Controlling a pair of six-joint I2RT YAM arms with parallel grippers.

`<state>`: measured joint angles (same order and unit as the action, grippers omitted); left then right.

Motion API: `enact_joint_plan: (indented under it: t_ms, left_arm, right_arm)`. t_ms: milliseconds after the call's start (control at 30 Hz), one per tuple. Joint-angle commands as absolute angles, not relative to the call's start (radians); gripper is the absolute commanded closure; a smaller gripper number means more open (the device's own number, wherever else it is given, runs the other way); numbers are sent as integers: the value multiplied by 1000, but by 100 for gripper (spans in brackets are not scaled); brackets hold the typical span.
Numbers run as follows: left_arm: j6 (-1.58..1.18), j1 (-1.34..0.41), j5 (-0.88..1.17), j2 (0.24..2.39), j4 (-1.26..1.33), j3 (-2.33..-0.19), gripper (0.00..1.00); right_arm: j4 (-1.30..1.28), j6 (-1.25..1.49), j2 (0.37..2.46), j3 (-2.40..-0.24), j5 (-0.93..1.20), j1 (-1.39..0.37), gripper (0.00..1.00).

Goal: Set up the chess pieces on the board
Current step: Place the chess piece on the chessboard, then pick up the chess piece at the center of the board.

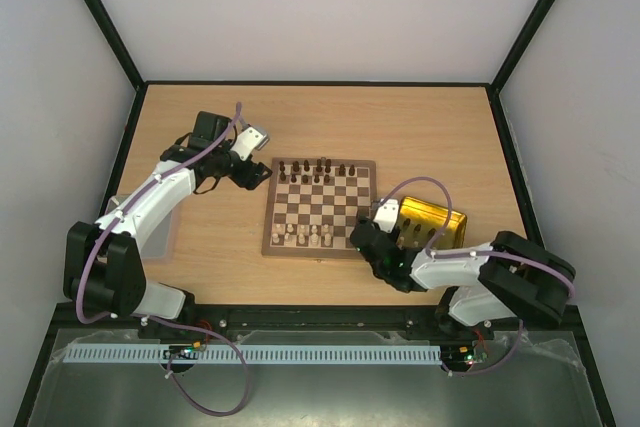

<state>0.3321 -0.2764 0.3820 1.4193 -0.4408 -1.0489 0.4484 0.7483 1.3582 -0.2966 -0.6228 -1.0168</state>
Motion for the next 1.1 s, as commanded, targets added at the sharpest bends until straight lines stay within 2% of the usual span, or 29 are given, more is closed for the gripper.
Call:
enact_joint_plan:
  t_ms: [0,167,267,333,467,567,633,833,1000,1067]
  left_arm:
    - [327,-281,377,1401,-447,-1067,24]
    - [327,-284,374,1403,-448,-1067,24]
    - [328,-284,371,1404,-448,-1068,24]
    - [328,-284,371,1405,-449,-1068,24]
    - [332,-285,373,1407,-454,-1070,24]
    - [338,-285,373,1406,-462,-1073,24]
    - [343,-285,374,1404,-467,-1073,24]
    - [345,-287,383,1407,-469,-1077,24]
    - [347,-290,389,1408,-474,-1077,24]
    - [347,-289,393,1409,-475,-1077,24]
  right_arm:
    - [369,740,1295,-324,-704,-1025,48]
    - [317,713,1227,-354,-723,-1024,50]
    - [251,702,1203,-398,-713,-1015,62]
    - [183,704,1191,-439,-696,-1004,75]
    - [38,724,1160,-512,-613,-961,80]
    - [-135,757,1146,-623,-524,-897,89]
    - [-275,779,1137,-713,-476,-858,89]
    - [-681,693,1241,-1054,-299,-720,70]
    - [-809,620,1333,-1178,-118,-593,58]
    - [-846,599,1379,-1194,-68,-531,58]
